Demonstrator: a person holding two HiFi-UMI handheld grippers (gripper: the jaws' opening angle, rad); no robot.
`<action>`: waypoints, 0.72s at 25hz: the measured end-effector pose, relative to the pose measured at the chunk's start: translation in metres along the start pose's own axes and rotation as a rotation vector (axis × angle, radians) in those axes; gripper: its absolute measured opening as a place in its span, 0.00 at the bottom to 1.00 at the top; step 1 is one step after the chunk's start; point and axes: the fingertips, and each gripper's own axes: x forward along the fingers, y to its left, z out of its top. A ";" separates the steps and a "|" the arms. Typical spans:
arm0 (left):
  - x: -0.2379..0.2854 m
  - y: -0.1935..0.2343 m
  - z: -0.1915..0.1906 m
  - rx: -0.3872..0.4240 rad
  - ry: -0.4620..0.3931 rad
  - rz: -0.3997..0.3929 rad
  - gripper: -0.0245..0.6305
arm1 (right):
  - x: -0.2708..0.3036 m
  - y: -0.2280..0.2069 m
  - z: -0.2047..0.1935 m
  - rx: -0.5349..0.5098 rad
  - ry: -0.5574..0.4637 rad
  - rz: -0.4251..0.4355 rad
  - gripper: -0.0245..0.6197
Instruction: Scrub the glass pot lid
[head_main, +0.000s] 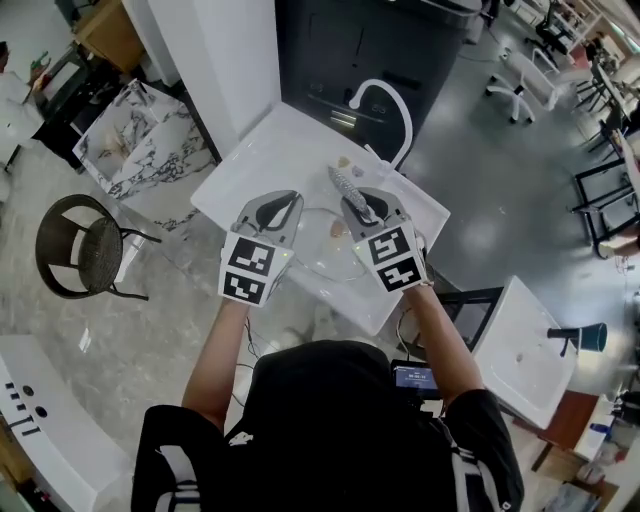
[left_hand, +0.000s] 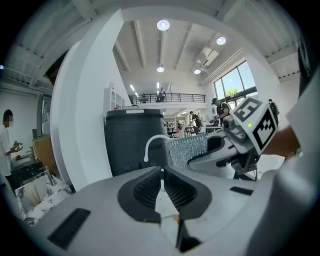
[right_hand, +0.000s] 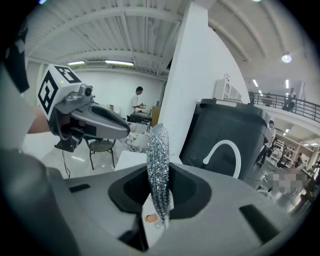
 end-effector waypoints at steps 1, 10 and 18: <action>-0.004 0.000 0.012 -0.010 -0.029 -0.003 0.07 | -0.004 -0.001 0.010 0.005 -0.025 -0.008 0.15; -0.034 0.000 0.087 -0.023 -0.220 0.021 0.07 | -0.039 -0.023 0.082 0.080 -0.229 -0.074 0.15; -0.056 0.009 0.130 -0.018 -0.327 0.084 0.07 | -0.059 -0.023 0.121 0.093 -0.343 -0.088 0.15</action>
